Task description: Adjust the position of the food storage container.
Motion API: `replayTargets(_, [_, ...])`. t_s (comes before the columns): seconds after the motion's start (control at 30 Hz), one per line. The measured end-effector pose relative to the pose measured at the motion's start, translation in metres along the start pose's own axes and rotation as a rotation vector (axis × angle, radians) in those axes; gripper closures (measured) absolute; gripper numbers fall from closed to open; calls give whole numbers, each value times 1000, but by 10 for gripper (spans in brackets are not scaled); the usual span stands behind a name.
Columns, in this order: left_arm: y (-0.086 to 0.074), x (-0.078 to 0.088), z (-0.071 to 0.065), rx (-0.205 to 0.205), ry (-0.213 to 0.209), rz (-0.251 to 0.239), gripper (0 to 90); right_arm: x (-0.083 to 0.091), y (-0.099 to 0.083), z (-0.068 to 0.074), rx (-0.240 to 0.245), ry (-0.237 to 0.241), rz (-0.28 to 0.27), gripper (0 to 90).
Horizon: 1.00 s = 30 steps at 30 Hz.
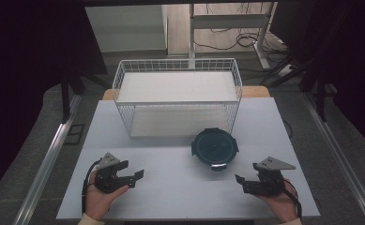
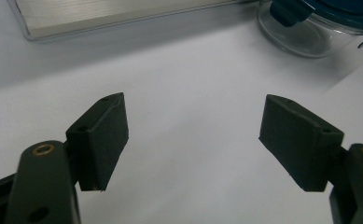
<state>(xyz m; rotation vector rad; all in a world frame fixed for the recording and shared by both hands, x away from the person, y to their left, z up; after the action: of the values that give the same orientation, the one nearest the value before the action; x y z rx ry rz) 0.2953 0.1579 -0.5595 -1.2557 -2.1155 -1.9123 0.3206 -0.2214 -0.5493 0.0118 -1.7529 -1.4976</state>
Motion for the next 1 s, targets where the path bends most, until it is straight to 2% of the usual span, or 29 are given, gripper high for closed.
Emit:
replayTargets(0.13, [0, -4, -1, -8, -14, 11, 232, 0, -2, -4, -25, -14, 4, 185])
replayTargets(0.5, [3, -3, -1, -12, -3, 3, 233, 0, -1, -2, -27, -5, 6, 212])
replayTargets(0.6, [3, -2, -3, -17, 0, 6, 233, 6, 5, -1, -31, -2, -11, 236])
replayTargets(0.8, [4, 0, -7, -28, -2, -1, 233, 10, 17, 3, -27, 16, -10, 291])
replayTargets(1.0, [4, -2, -3, -20, 3, 1, 233, 9, 34, -7, -39, 24, -5, 354])
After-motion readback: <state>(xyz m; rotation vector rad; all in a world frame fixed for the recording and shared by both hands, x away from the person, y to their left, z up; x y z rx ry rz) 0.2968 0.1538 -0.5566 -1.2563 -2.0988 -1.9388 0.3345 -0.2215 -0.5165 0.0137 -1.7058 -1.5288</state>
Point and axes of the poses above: each handheld gripper's, and its own axes: x roughly backward along the jaws, y roughly out of its top, z roughly to its left, the point moved 10 cm from there along -x, roughly forward along the jaws, and after that the axes turned 6 degrees about -z, right-handed, at the moved point
